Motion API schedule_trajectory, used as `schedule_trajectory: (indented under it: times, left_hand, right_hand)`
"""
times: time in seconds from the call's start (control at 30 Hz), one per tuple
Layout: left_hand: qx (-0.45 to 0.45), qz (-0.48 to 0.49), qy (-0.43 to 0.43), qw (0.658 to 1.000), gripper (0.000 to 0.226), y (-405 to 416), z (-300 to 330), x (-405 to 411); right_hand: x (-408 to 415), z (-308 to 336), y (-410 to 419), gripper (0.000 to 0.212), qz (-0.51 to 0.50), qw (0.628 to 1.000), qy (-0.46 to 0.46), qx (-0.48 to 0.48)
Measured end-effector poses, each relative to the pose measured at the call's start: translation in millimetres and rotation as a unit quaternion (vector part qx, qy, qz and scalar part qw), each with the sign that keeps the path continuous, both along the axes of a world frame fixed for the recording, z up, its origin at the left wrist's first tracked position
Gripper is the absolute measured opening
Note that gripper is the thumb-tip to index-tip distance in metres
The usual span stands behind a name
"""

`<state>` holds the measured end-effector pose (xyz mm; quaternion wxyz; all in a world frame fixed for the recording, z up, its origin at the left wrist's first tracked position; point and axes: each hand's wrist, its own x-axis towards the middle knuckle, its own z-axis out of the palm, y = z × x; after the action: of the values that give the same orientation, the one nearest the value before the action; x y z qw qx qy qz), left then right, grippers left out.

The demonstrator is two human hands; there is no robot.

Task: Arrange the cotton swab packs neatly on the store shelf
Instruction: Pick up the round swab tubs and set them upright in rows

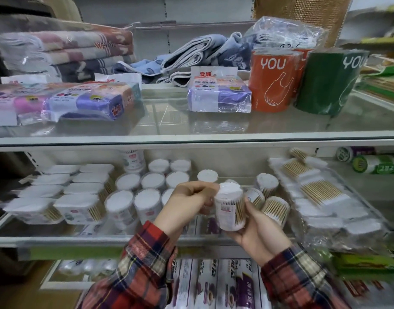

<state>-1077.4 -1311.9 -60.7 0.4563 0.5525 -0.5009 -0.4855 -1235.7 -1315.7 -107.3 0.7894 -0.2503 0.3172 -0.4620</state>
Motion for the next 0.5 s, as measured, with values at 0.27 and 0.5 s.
schedule_trajectory:
  times: [0.27, 0.5]
  left_hand:
    - [-0.064, -0.086, -0.045, 0.993, 0.029, -6.5, 14.4, 8.5]
    - [-0.093, -0.251, -0.087, 0.96, 0.031, -7.4, 22.8, 6.7]
  right_hand:
    - [-1.5, 7.8, 4.9, 0.045, 0.014, 0.999, 0.037, 0.022]
    - [1.8, 7.7, 9.3, 0.051, 0.034, 0.995, 0.083, 0.032]
